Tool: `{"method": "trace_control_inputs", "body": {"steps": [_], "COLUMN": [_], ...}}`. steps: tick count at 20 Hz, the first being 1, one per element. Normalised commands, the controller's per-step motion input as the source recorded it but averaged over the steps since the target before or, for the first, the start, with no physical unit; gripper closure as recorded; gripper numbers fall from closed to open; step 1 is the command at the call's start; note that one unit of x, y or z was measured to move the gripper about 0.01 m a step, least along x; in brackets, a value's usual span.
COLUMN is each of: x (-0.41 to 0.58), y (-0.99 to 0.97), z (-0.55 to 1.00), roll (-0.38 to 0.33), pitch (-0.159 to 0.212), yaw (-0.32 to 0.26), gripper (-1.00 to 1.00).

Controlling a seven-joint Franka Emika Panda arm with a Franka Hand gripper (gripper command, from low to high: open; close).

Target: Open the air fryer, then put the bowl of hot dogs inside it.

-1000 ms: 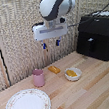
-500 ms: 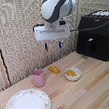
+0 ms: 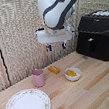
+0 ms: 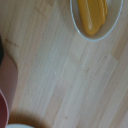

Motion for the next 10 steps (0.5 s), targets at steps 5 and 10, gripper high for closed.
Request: {"method": "trace_control_inputs", "body": {"steps": [5,10], "x": [-0.014,0.0], "y": [-0.01,-0.03], "z": [0.0,0.0], "roll": [-0.375,-0.375], "pitch": [-0.166,-0.211], "yaw": [0.045,0.078], "gripper": [-1.0,-1.0]}}
